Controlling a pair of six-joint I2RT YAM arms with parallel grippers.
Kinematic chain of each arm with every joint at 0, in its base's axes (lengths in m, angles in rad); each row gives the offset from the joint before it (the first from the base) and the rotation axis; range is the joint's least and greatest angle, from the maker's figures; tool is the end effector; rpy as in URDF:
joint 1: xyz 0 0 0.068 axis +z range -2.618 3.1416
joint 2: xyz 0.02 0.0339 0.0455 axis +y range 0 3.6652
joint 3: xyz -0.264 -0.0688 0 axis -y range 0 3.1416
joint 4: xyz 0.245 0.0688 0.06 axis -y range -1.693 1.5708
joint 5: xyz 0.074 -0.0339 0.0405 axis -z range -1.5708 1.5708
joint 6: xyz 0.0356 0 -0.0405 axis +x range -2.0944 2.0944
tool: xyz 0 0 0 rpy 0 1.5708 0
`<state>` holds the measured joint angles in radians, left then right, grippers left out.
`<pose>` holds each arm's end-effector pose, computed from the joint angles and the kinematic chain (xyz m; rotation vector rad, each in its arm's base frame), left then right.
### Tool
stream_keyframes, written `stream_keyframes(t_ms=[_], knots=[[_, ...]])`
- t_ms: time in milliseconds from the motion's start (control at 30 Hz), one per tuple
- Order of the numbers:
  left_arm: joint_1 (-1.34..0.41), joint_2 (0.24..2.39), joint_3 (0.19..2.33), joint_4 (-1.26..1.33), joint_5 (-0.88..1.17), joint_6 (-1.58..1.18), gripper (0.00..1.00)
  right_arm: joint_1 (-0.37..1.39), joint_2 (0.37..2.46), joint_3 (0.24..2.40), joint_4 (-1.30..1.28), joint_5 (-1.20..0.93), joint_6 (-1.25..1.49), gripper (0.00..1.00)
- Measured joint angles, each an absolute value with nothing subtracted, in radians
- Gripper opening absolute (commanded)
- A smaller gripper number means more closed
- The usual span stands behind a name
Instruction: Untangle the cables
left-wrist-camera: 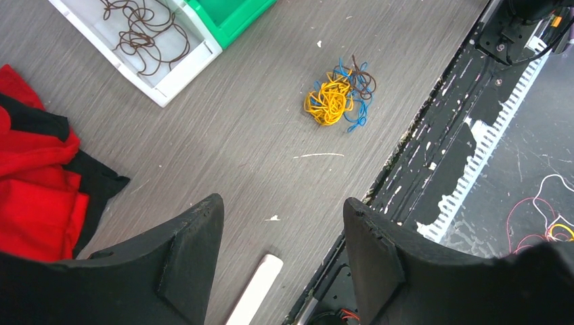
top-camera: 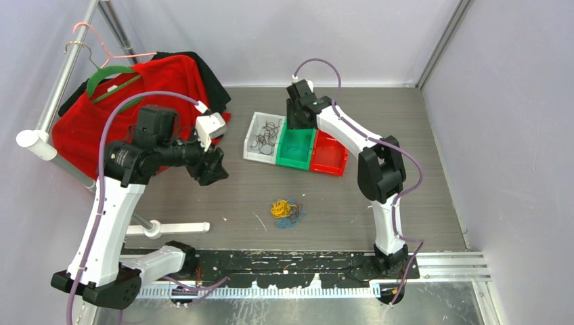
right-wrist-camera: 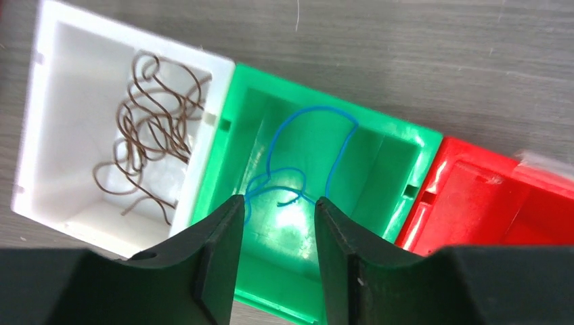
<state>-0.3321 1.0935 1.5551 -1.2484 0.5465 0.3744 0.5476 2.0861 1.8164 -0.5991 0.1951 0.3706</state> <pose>0.1500 -0.0713 0.4369 1.0365 2.0476 -0.6189 0.4071 0.2401 0.2526 -0.1277 2.4221 0.1807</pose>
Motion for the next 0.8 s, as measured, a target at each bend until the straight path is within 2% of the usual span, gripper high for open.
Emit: stream_keyframes(t_ms=[133,200,367,433,800], knots=[[-0.332,1.093,1.555,-1.252,0.546,0.375,0.66,0.53,2.104,1.913,-0.622,0.194,0.38,0.52],[-0.332,1.093,1.555,-1.255,0.546,0.376,0.66,0.524,2.113,1.954,-0.621,0.193,0.382,0.52],[-0.332,1.091,1.555,-1.256,0.547,0.379,0.66,0.514,2.155,2.016,-0.626,0.203,0.383,0.33],[-0.332,1.091,1.555,-1.256,0.547,0.379,0.66,0.514,2.183,2.023,-0.627,0.205,0.389,0.29],[-0.332,1.091,1.555,-1.257,0.546,0.38,0.66,0.522,2.214,1.872,-0.603,0.212,0.417,0.22]])
